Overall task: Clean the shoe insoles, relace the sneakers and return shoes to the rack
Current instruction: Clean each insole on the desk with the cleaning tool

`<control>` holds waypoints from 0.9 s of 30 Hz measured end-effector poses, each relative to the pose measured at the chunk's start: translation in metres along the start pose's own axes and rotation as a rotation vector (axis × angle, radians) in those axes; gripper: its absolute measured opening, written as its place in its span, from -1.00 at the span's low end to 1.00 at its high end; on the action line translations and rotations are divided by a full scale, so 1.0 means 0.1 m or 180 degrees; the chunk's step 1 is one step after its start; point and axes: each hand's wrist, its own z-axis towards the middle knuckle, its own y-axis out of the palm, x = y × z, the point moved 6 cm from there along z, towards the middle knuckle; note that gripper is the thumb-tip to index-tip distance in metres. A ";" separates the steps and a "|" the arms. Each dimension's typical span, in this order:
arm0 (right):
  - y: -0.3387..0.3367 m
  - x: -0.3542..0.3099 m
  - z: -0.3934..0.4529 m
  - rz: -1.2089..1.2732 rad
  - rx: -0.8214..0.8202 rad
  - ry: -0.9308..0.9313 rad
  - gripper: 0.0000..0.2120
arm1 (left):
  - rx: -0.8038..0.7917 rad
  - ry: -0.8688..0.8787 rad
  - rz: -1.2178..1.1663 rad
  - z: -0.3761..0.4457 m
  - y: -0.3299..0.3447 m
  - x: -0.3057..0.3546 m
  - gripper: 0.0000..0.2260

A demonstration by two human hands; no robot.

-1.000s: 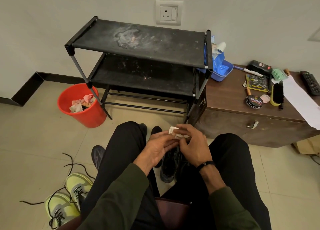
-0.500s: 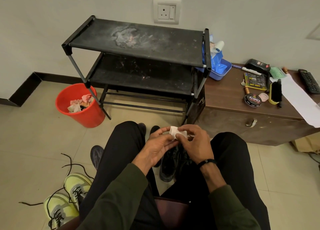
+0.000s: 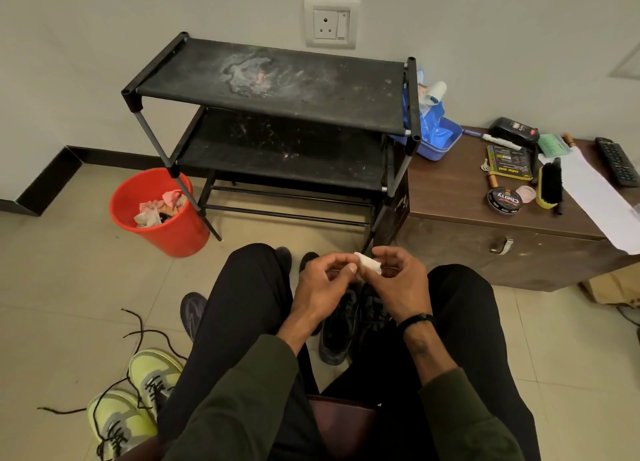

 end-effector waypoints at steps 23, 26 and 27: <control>0.14 0.16 -0.01 0.1667 -0.0408 0.0970 -0.69 | -0.0320 -0.0752 -0.1018 -0.03 0.04 -0.11 -0.70; 0.22 0.18 -0.06 0.2426 -0.0731 0.1546 -0.67 | -0.0319 -0.0781 -0.1036 -0.05 0.05 -0.10 -0.70; 0.23 0.17 -0.06 0.2466 -0.0752 0.1605 -0.67 | -0.0295 -0.0787 -0.1026 -0.05 0.04 -0.10 -0.70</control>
